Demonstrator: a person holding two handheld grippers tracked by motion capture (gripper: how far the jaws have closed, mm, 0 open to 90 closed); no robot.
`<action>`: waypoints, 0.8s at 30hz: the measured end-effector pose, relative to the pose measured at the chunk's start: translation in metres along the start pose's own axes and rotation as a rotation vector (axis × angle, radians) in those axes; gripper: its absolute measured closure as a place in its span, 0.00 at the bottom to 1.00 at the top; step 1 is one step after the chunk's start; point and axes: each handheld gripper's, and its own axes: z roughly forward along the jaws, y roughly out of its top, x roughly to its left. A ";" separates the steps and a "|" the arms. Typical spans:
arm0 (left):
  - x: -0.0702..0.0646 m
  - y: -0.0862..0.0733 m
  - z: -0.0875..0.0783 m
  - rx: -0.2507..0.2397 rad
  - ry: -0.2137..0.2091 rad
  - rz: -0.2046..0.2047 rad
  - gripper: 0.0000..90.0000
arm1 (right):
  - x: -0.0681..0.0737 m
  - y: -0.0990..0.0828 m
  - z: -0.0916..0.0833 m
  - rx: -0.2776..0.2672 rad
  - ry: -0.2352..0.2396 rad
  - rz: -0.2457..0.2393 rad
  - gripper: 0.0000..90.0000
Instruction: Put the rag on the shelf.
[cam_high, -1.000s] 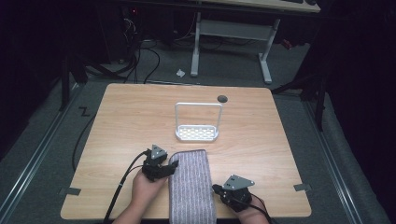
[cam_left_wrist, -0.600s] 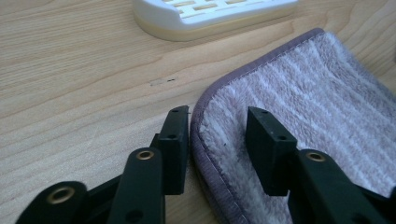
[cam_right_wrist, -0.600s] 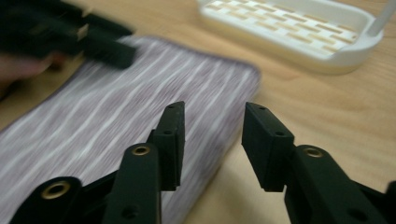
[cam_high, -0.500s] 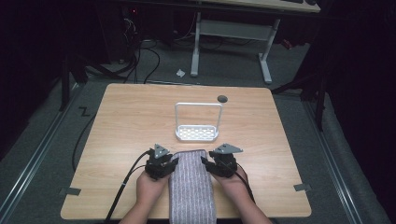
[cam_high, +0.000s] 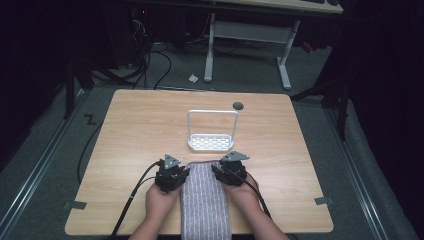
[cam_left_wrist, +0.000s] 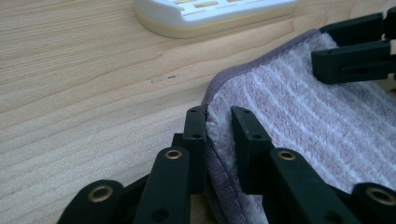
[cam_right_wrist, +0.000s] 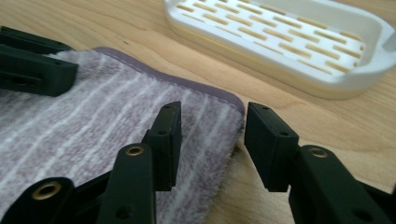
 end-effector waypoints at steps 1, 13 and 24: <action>0.000 0.000 0.000 -0.002 -0.001 -0.007 0.85 | 0.000 -0.001 0.000 -0.003 0.002 -0.002 0.77; -0.017 -0.009 -0.012 -0.128 0.061 -0.031 0.87 | 0.030 -0.012 -0.020 -0.112 -0.050 -0.128 0.94; -0.032 0.003 -0.038 -0.294 0.064 -0.005 0.88 | 0.037 -0.004 -0.050 -0.297 -0.085 -0.130 0.94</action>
